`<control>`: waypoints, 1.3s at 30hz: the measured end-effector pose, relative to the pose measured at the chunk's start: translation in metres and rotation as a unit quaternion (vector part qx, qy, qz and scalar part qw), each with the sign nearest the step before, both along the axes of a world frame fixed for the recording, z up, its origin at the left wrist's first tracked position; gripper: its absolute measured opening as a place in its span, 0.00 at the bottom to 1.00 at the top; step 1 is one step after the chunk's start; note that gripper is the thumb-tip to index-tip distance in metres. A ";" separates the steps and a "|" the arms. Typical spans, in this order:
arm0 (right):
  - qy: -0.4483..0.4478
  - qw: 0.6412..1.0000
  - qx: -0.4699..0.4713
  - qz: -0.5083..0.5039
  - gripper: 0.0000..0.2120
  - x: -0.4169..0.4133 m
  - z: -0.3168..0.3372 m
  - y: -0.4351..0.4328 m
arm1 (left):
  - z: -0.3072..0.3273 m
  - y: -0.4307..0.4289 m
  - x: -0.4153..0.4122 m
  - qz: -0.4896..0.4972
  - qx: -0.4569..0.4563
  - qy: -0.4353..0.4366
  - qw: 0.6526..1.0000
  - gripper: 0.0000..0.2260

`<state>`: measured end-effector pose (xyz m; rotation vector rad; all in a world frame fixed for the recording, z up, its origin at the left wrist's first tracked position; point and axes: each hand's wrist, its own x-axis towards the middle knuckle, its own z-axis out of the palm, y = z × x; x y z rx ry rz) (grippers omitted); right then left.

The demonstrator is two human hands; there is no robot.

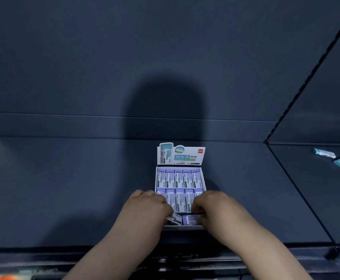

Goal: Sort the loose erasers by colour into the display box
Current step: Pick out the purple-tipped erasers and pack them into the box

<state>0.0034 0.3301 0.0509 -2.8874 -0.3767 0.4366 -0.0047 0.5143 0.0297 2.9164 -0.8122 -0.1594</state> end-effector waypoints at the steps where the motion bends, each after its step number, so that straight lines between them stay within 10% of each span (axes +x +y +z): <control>1: 0.002 1.000 -0.007 0.009 0.09 0.002 0.000 0.001 | -0.003 0.000 0.002 0.007 0.020 0.000 1.000 0.14; 15: -0.040 0.996 0.026 0.082 0.08 0.007 -0.007 -0.009 | 0.015 -0.018 0.005 0.021 0.163 -0.014 0.986 0.09; 39: -0.029 0.991 0.111 0.071 0.06 0.013 -0.012 -0.016 | 0.017 -0.017 0.010 0.100 -0.014 0.037 0.994 0.08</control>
